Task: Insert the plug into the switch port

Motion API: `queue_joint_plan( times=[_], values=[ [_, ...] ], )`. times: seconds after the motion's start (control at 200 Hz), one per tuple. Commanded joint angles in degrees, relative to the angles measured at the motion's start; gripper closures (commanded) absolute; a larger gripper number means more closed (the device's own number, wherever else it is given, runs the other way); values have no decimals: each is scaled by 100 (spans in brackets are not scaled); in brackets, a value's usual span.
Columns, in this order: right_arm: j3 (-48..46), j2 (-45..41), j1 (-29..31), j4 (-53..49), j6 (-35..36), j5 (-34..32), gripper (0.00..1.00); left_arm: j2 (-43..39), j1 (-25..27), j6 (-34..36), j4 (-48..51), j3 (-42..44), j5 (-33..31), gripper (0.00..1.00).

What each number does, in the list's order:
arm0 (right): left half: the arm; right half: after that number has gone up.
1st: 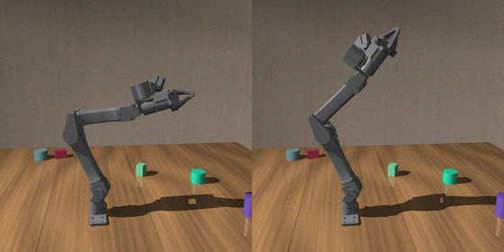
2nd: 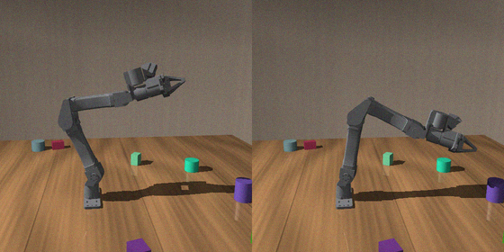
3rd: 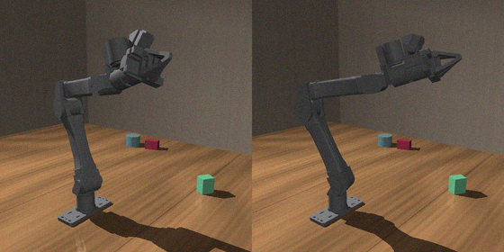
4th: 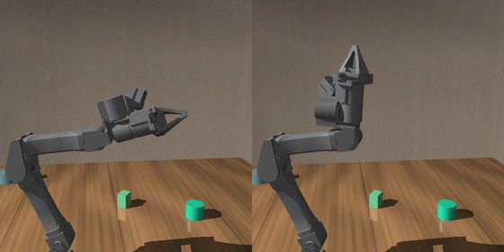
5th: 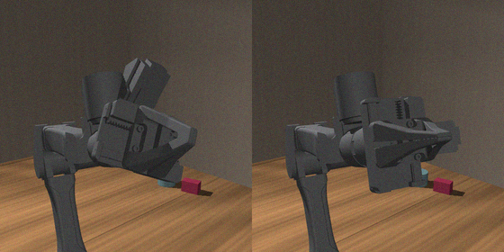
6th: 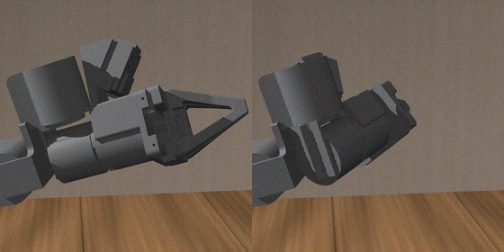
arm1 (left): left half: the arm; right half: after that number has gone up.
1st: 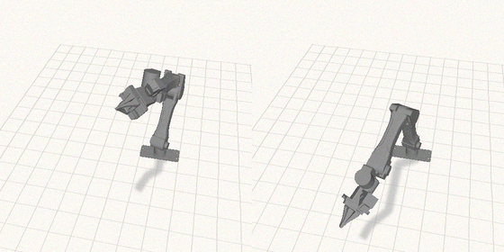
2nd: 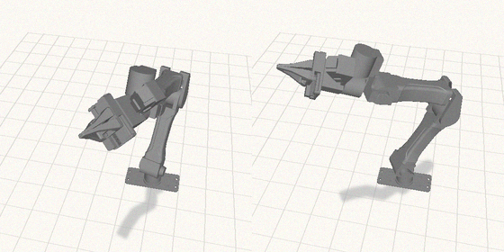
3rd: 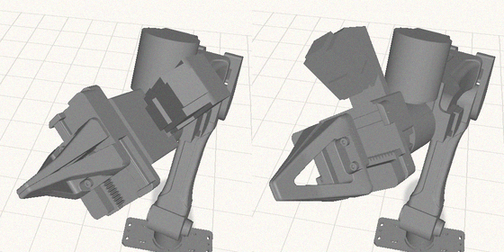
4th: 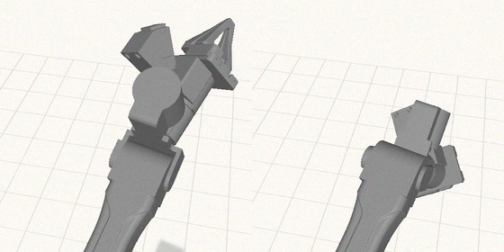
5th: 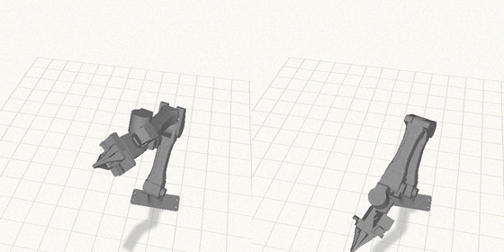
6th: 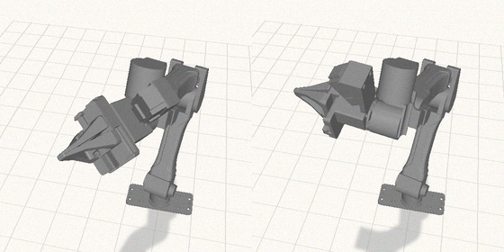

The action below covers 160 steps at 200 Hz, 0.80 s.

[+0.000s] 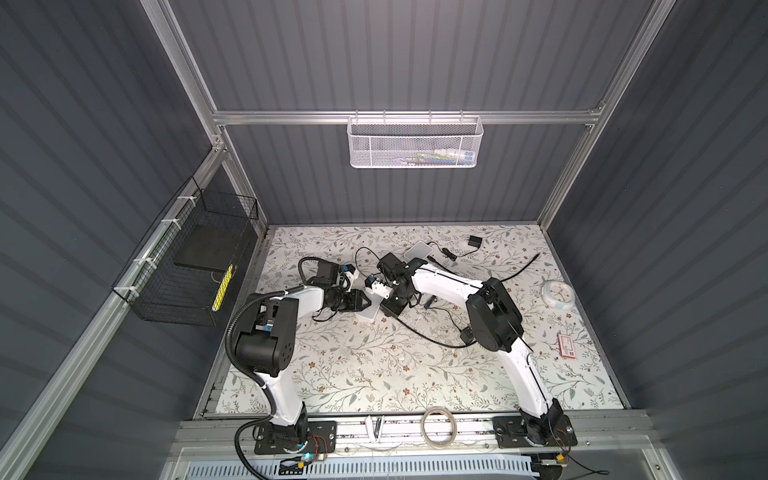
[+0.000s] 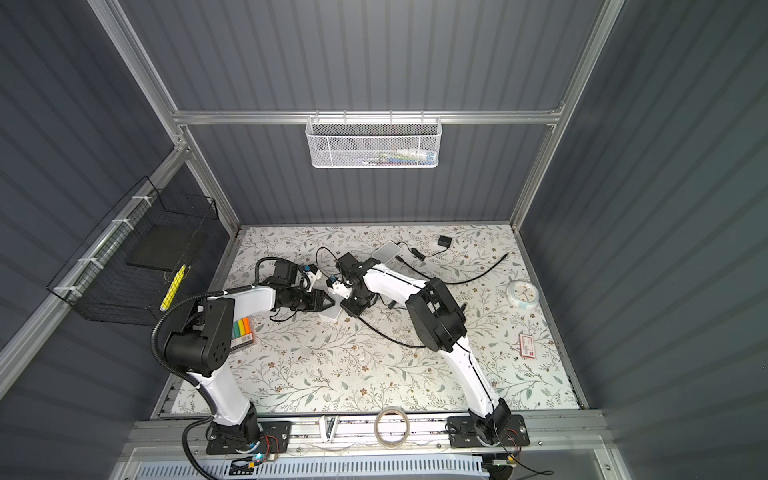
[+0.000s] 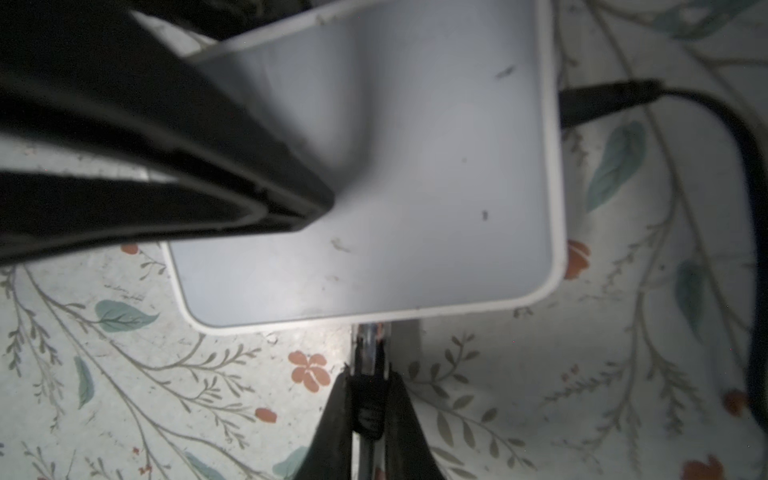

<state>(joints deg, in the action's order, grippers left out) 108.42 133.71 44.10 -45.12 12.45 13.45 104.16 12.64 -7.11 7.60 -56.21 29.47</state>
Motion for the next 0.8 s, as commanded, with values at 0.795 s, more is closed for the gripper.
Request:
queue_joint_plan(
  times=[0.795],
  values=[
    [469, 95, 82, -153, -120, 195, 100, 38, 10, -30, -549, 512, 842, 58]
  ],
)
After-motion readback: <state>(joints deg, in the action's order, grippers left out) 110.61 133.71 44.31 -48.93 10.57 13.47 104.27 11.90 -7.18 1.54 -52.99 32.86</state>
